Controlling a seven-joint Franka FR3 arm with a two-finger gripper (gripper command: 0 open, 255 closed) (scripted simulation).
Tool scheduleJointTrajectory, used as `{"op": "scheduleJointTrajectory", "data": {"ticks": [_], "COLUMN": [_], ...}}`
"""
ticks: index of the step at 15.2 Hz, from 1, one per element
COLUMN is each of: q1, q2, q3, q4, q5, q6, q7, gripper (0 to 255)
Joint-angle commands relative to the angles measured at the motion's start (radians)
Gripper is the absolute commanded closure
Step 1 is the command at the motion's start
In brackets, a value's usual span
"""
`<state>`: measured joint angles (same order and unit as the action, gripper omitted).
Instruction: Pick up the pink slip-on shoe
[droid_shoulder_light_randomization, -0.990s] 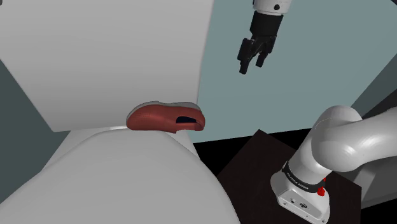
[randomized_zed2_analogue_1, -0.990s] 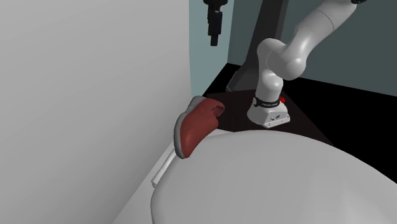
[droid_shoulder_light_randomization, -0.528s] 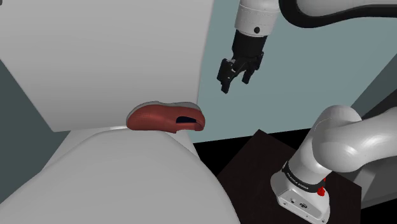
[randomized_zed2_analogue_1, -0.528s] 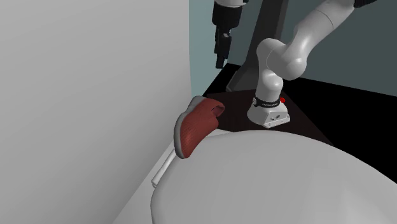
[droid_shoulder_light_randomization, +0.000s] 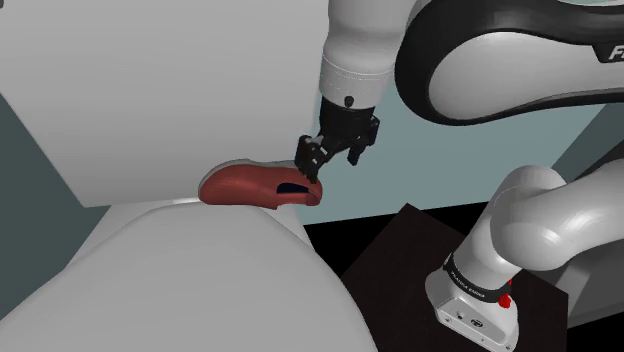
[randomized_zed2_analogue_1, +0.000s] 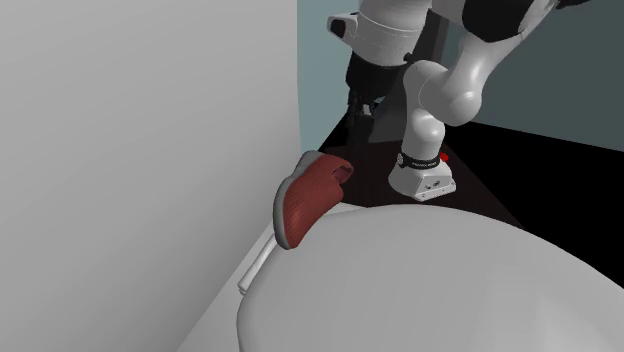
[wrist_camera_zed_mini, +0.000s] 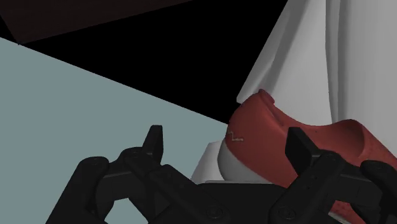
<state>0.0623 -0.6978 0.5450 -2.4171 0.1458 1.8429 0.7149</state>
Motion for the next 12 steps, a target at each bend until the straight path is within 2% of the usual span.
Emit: {"op": "scheduleJointTrajectory", "data": {"ticks": [1, 11, 12], "q1": [-0.017, -0.02, -0.02], "q2": [0.046, 0.078, 0.077], "q3": [0.068, 0.117, 0.117], "q4": [0.013, -0.066, -0.065], "q5": [-0.004, 0.004, 0.004], "q6": [0.045, 0.157, 0.155], "q7": [0.072, 0.107, 0.106], "gripper": [0, 0, 255]}}
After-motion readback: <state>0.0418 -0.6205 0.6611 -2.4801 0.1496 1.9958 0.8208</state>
